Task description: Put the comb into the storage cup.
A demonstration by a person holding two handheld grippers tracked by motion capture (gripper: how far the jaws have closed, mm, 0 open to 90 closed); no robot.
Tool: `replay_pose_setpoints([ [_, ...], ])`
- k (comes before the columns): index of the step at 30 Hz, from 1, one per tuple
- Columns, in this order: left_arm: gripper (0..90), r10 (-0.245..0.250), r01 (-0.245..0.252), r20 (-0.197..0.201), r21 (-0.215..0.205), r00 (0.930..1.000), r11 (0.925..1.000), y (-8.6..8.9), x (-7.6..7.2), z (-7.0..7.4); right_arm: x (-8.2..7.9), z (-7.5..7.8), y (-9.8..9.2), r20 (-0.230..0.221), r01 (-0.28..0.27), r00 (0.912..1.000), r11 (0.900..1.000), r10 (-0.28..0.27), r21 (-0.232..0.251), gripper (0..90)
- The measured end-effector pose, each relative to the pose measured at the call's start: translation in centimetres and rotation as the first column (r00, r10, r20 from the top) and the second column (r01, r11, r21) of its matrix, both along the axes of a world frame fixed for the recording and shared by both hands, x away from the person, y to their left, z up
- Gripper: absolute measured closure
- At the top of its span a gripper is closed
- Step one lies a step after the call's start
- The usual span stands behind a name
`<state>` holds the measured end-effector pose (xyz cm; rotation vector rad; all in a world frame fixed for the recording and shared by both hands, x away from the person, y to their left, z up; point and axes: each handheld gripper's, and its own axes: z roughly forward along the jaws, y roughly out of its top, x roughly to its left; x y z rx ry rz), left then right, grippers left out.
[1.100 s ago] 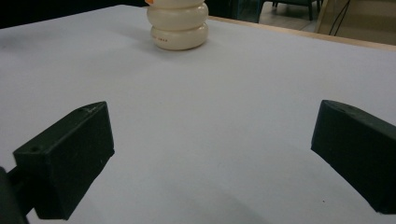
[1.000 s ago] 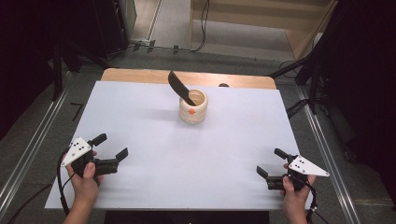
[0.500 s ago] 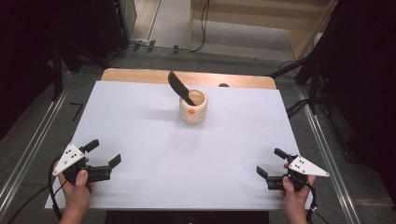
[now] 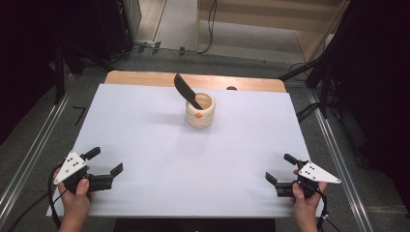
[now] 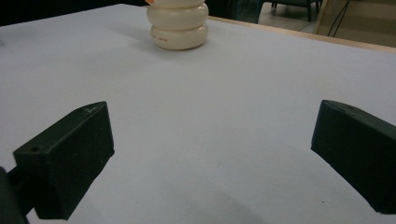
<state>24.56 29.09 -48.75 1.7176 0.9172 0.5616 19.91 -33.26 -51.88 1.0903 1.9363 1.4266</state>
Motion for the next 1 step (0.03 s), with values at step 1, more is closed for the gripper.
replay_pose_setpoints([
  [1,0.0,0.001,-0.001,-0.004,0.000,1.0000,1.0000,0.05,0.06,-0.07,-0.02,0.01,-0.01,-0.003,0.007,1.0000,1.000,-0.007,0.003,0.0],
])
